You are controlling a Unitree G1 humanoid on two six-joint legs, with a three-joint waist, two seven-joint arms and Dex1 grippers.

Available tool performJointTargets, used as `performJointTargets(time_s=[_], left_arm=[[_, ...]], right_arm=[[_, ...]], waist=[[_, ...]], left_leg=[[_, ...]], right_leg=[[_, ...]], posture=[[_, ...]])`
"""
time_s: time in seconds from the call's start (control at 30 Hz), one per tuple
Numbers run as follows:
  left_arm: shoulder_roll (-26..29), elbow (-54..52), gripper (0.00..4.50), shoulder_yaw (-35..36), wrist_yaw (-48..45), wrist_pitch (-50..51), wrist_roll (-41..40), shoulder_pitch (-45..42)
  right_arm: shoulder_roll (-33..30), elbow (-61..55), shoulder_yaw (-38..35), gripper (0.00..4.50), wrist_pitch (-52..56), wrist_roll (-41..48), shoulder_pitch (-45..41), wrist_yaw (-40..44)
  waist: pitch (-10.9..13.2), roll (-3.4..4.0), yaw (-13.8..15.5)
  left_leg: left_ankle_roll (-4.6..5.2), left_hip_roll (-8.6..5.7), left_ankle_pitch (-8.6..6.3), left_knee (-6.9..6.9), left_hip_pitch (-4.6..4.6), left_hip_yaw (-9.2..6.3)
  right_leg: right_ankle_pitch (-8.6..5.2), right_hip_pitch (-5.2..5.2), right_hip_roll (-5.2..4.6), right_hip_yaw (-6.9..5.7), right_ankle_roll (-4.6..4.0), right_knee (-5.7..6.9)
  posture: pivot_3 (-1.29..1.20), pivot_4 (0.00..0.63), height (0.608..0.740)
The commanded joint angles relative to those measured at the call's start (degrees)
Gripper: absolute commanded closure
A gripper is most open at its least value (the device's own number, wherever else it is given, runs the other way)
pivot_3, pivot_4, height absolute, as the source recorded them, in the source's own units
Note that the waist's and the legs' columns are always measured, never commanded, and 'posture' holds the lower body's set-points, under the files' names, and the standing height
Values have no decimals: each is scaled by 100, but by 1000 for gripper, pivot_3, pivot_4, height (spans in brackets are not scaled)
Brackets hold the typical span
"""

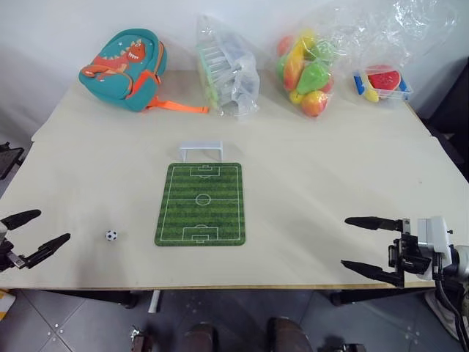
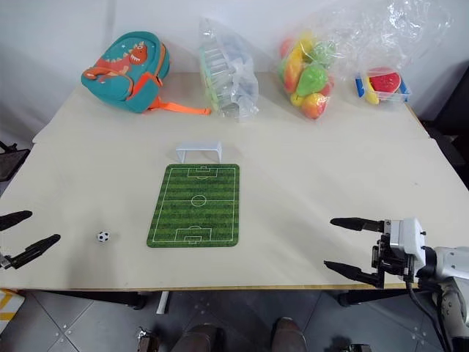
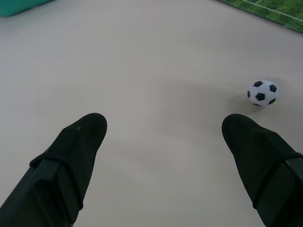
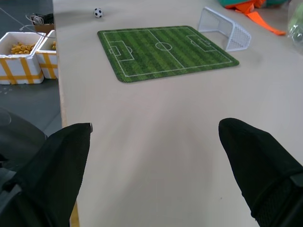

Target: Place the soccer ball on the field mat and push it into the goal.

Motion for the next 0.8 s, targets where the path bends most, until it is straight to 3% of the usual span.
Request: performJointTargets(time_s=[0.03, 0.23, 0.43, 0.8], left_arm=[[-20, 118, 25, 21, 47, -108, 28, -49], [-3, 411, 25, 375, -288, 149, -326, 349], [53, 807, 25, 760, -883, 577, -631, 987], [-723, -1097, 25, 377, -800, 1450, -999, 808]], right_arm=[[68, -91, 110, 0, -67, 55, -84, 26], [610, -1043, 622, 0, 850, 883, -528, -514], [1309, -1421, 1115, 0, 676, 1161, -913, -304], [1323, -1293, 1242, 0, 550, 988, -818, -112]], waist=[[0, 0, 9], [0, 0, -28], [-4, -7, -45], [-9, -16, 152]], left_leg=[[0, 2, 0, 0, 0, 1], [-16, 33, -8, 1, 2, 11], [-25, 55, -15, 1, 3, 16], [-26, 77, -16, 13, 2, 16]], right_leg=[[1, 0, 2, 1, -2, -1], [10, -5, 37, 16, -16, -9], [13, -10, 58, 19, -24, -15], [20, -11, 59, 28, -35, -31]], posture=[[0, 150, 740], [0, 150, 740], [0, 150, 740], [0, 150, 740]])
